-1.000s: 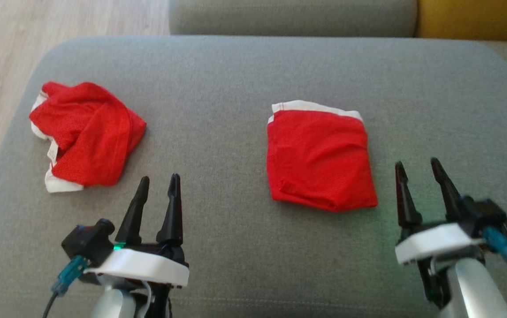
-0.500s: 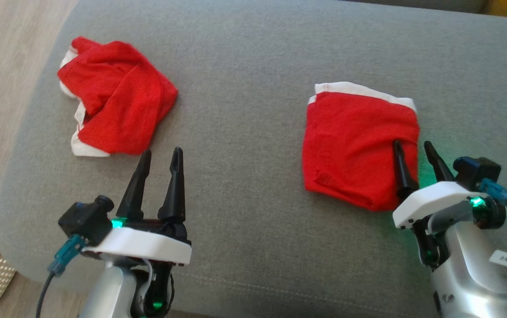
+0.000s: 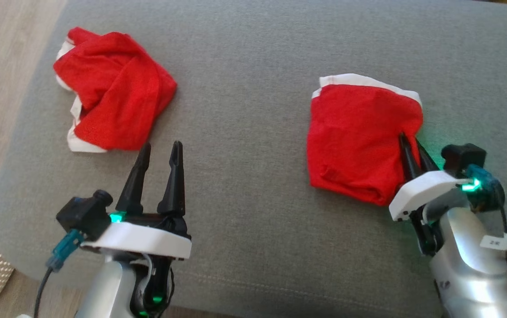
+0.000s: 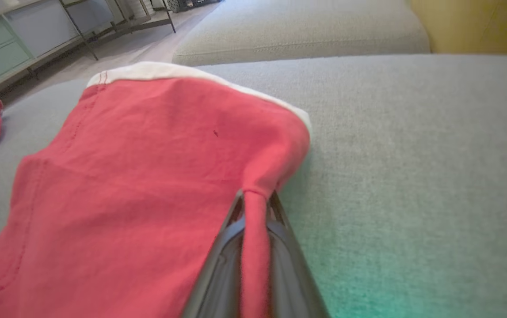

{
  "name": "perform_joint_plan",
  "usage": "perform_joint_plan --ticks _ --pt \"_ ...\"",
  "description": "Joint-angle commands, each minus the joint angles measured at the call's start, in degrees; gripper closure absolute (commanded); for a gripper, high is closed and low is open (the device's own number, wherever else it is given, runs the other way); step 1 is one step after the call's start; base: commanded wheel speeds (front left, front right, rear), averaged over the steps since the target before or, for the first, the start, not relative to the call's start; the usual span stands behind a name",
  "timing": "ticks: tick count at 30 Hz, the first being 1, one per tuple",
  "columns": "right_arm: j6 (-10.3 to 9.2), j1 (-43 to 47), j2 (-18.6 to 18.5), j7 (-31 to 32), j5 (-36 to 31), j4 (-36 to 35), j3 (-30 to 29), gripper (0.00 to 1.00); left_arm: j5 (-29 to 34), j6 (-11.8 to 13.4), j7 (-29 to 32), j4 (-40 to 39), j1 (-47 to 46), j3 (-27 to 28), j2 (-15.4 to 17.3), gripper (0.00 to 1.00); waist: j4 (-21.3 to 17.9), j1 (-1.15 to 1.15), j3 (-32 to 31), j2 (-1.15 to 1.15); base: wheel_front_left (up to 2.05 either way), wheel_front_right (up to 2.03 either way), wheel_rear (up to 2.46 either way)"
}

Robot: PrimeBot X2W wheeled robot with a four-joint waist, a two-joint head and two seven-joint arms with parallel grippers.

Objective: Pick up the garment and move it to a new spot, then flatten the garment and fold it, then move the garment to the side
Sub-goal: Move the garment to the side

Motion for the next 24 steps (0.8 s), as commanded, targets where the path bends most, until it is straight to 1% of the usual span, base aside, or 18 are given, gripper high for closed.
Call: perform_joint_plan --ticks 1,6,11,12,13,14,19,24 --pt "-0.05 -2.4 -1.19 -1.54 -2.29 -1.52 3.04 1.0 0.37 -0.06 -0.52 -2.37 -2.53 1.43 0.1 0.0 -1.1 0.0 -0.37 0.0 0.0 0.0 0.0" --pt "-0.05 -4.36 -4.76 -1.97 -5.93 -2.4 7.41 1.0 0.76 -0.14 -0.52 -3.32 -2.99 1.63 0.1 0.0 -4.0 0.0 -0.05 0.0 0.0 0.0 0.0" --pt "-0.05 -7.51 -9.79 -0.29 -5.76 -3.51 10.01 1.0 0.69 -0.46 -0.52 -4.34 -4.21 2.35 0.1 0.0 -7.61 0.0 1.97 0.0 0.0 0.0 0.0" --pt "-0.05 -7.51 -9.79 -0.29 -5.76 -3.51 10.01 1.0 0.69 -0.46 -0.52 -4.34 -4.21 2.35 0.1 0.0 -7.61 0.0 1.97 0.0 0.0 0.0 0.0" --pt "-0.05 -8.9 -12.72 0.95 -5.73 -3.56 11.15 1.0 0.71 -0.92 -0.52 -4.87 -5.38 2.53 0.1 0.0 -8.99 0.0 3.51 0.0 0.0 0.0 0.0" --pt "-0.05 -8.9 -12.72 0.95 -5.73 -3.56 11.15 1.0 0.71 -0.92 -0.52 -4.87 -5.38 2.53 0.1 0.0 -8.99 0.0 3.51 0.0 0.0 0.0 0.0" --pt "-0.05 -12.78 -18.65 2.91 -3.96 -4.19 10.94 1.0 1.7 -2.0 -0.52 -5.83 -9.27 2.84 0.1 0.0 -12.09 0.0 7.52 0.0 0.0 0.0 0.0" --pt "-0.05 -17.15 -22.23 4.5 -3.22 -5.27 11.27 1.0 4.64 -3.56 -0.52 -5.67 -13.5 3.25 0.1 0.0 -15.72 0.0 12.3 0.0 0.0 0.0 0.0"
